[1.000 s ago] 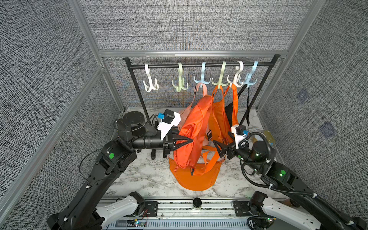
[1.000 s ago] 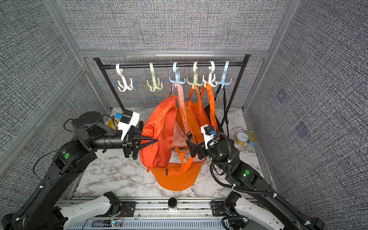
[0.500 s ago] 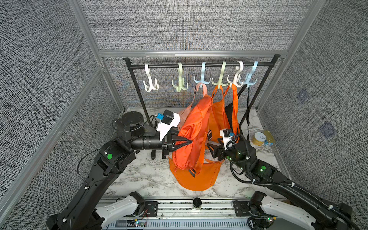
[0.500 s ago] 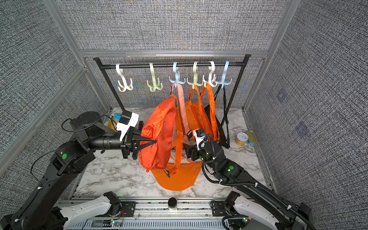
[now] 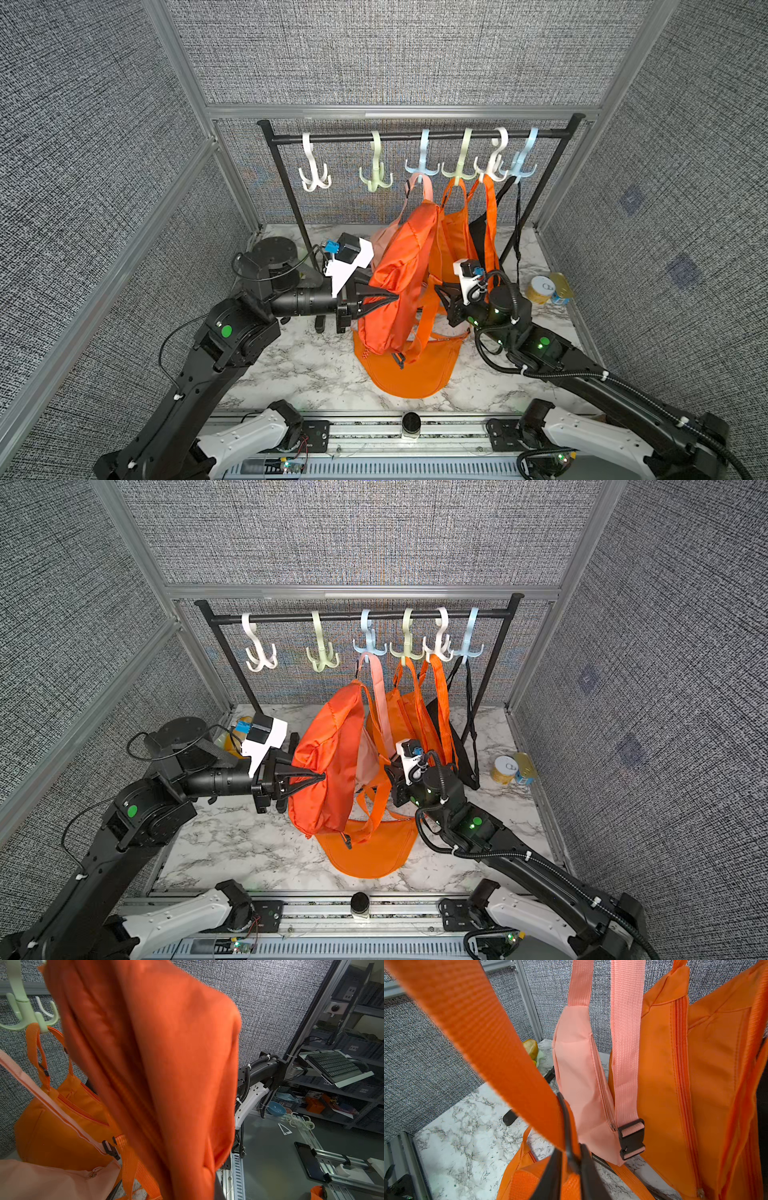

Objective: Hang the bag on a hook
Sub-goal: Pick up the bag from the bag.

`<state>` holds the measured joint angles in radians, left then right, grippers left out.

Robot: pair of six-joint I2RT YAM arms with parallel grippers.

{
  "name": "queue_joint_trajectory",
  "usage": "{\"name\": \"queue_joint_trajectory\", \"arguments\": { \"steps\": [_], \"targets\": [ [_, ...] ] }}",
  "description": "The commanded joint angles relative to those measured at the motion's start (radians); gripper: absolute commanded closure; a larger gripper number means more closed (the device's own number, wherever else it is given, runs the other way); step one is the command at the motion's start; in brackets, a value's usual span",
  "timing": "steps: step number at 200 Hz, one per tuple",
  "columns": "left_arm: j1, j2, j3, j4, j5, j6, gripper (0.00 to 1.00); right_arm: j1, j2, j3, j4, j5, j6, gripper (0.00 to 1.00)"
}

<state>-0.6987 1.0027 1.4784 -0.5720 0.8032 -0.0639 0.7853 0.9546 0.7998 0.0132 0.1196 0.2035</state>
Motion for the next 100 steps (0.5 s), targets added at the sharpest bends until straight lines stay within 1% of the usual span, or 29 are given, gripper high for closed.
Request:
{"name": "queue_joint_trajectory", "arguments": {
  "steps": [1,45,66,74,87,100],
  "targets": [
    [0.001,-0.014,-0.01,0.052,0.003,-0.005,1.0,-0.004,0.017,0.032,0.009,-0.024,-0.042,1.0],
    [0.0,-0.043,-0.042,0.057,-0.012,-0.011,1.0,-0.019,0.01,0.056,0.007,-0.038,-0.062,1.0],
    [0.0,-0.064,-0.063,0.062,-0.054,-0.007,1.0,-0.024,0.01,0.072,0.007,-0.049,-0.073,1.0],
    [0.001,-0.077,-0.077,0.068,-0.104,-0.008,1.0,-0.025,0.015,0.089,-0.001,-0.052,-0.081,1.0],
    [0.001,-0.113,-0.124,0.095,-0.271,-0.032,1.0,-0.026,0.029,0.119,-0.015,-0.052,-0.092,1.0],
    [0.0,-0.156,-0.188,0.135,-0.394,-0.044,1.0,-0.026,0.051,0.189,-0.022,-0.054,-0.1,1.0]
  ]
}}
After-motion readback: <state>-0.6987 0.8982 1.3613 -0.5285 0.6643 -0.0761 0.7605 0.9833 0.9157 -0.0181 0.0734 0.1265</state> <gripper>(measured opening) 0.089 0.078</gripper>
